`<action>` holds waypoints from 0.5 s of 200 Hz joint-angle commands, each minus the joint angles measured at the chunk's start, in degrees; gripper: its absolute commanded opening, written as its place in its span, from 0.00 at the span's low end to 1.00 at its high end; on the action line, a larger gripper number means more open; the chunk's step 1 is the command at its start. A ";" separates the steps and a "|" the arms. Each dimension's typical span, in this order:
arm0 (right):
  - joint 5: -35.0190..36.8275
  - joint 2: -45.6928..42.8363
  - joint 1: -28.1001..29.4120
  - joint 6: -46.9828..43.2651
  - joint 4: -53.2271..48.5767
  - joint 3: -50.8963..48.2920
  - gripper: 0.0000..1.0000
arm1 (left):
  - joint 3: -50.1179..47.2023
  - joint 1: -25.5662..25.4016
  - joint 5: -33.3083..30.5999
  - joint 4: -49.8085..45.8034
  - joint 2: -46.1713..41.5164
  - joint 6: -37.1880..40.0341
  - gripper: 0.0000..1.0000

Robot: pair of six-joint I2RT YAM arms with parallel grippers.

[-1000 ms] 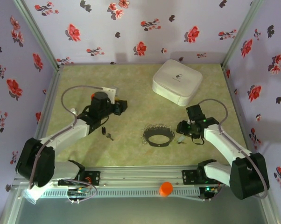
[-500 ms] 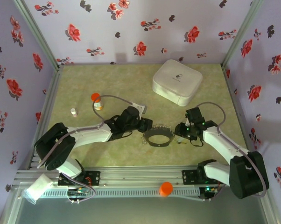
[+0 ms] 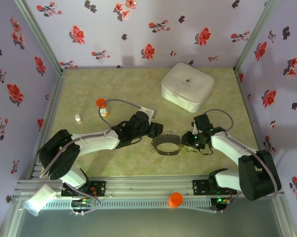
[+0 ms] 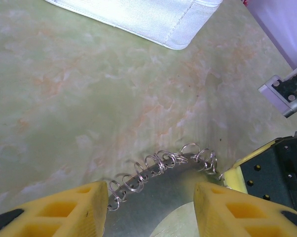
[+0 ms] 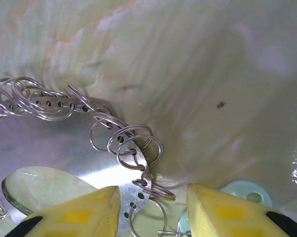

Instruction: Put the keys on the keyring

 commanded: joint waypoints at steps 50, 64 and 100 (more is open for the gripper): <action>1.56 2.96 1.53 -1.75 1.32 0.91 0.29 | 0.05 -0.57 -1.95 0.78 -0.83 0.19 0.49; 1.70 3.05 1.80 -1.79 1.36 1.07 0.25 | -0.04 -0.55 -2.14 0.87 -0.98 0.30 0.49; 2.00 3.43 2.90 -2.19 1.00 1.79 0.21 | 0.22 -0.57 -2.22 0.83 -0.74 0.30 0.49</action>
